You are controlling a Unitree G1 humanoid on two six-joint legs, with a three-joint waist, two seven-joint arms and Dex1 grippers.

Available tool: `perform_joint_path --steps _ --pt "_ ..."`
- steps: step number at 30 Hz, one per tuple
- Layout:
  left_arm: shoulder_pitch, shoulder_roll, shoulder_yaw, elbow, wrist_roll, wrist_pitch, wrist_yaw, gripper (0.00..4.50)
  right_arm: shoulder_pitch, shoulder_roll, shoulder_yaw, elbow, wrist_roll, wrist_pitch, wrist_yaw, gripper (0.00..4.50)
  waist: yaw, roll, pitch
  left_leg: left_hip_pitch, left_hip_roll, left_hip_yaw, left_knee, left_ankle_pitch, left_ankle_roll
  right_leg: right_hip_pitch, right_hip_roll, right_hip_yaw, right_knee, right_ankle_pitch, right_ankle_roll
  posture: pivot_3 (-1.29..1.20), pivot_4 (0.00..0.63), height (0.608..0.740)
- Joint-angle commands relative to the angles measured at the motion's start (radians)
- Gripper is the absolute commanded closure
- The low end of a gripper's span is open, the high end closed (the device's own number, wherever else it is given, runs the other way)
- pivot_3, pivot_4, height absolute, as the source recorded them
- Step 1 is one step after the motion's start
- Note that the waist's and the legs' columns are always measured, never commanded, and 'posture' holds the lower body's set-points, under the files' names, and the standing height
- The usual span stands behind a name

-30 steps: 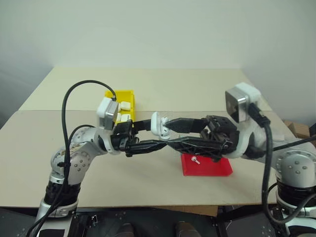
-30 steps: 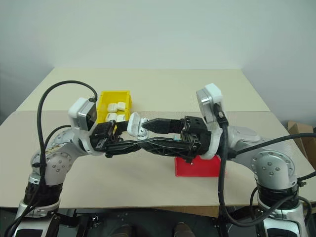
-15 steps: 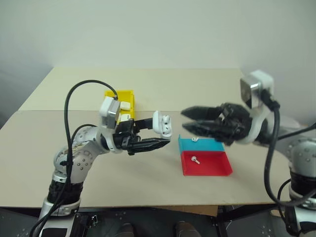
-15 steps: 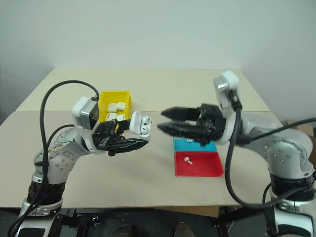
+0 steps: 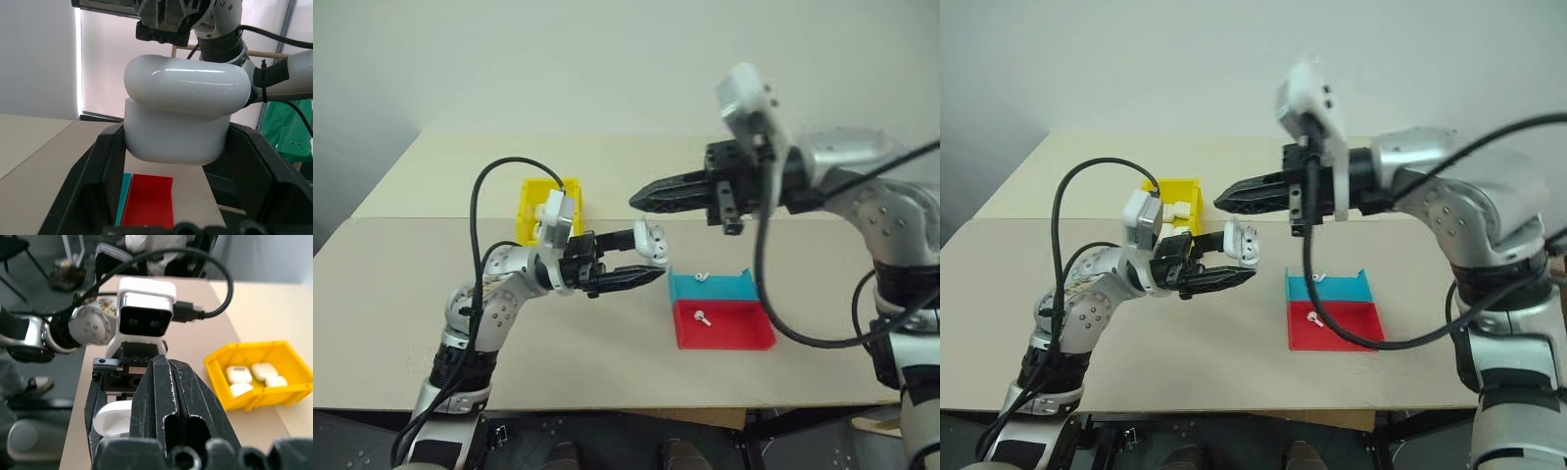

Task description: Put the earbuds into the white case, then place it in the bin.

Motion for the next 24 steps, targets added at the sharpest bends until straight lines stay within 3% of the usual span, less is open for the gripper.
perform_joint_path --steps 1,8,24 --pt "-0.016 -0.006 0.002 -0.016 0.002 -0.024 -0.007 1.69 -0.050 -0.003 0.023 -0.021 -0.029 0.039 0.053 4.49 0.001 0.000 0.000 0.000 0.000 0.000 0.000 0.000 0.000 0.000 0.000 0.000 0.000 0.000 0.000 0.00 0.150 0.740" --pt "-0.006 -0.001 0.014 -0.024 0.000 -0.023 -0.016 1.69 -0.029 -0.052 0.093 -0.076 -0.139 0.012 0.141 4.49 0.010 0.000 0.000 0.000 0.000 0.000 0.000 0.000 0.000 0.000 0.000 0.000 0.001 0.000 0.000 0.00 0.150 0.740" --pt "0.014 0.010 0.036 -0.050 -0.016 -0.016 -0.008 1.69 0.060 -0.148 -0.016 -0.129 -0.153 0.019 0.194 4.49 0.020 0.000 0.000 0.000 0.000 0.000 0.001 0.000 0.000 0.000 0.000 0.000 0.000 0.000 0.000 0.00 0.150 0.740"
